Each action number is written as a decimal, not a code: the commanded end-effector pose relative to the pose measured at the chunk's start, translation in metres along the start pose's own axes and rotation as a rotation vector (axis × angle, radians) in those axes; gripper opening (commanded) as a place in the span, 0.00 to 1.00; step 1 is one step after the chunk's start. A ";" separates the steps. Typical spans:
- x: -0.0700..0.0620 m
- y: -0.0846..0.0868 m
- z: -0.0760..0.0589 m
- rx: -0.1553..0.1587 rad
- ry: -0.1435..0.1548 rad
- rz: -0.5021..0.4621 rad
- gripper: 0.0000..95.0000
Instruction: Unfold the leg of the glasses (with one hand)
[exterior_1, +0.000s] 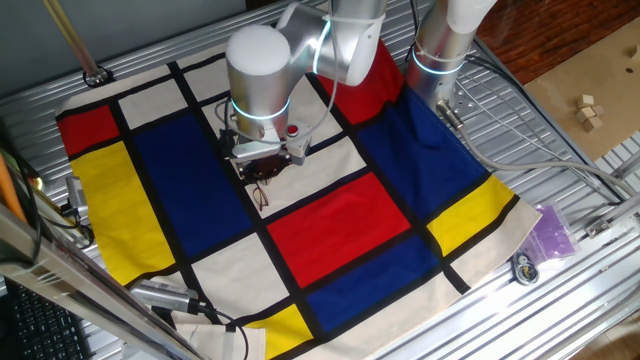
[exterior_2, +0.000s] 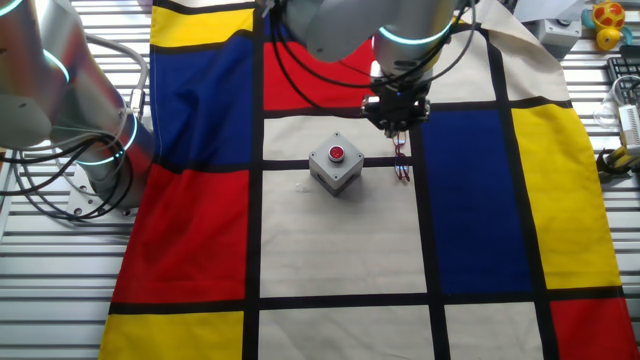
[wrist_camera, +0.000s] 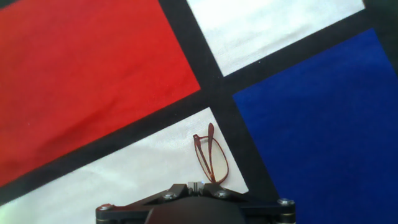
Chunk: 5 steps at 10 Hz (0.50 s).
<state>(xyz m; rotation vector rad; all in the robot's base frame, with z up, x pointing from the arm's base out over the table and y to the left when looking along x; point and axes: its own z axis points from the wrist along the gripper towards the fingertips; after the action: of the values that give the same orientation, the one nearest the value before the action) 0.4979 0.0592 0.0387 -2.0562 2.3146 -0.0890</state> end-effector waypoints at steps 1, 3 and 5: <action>0.000 -0.001 0.000 0.012 -0.005 -0.032 0.00; 0.000 -0.001 0.000 0.013 -0.001 -0.029 0.00; 0.000 -0.001 0.000 0.002 0.005 -0.023 0.00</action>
<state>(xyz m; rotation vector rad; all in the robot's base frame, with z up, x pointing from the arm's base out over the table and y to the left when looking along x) 0.4983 0.0589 0.0384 -2.0786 2.2941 -0.0996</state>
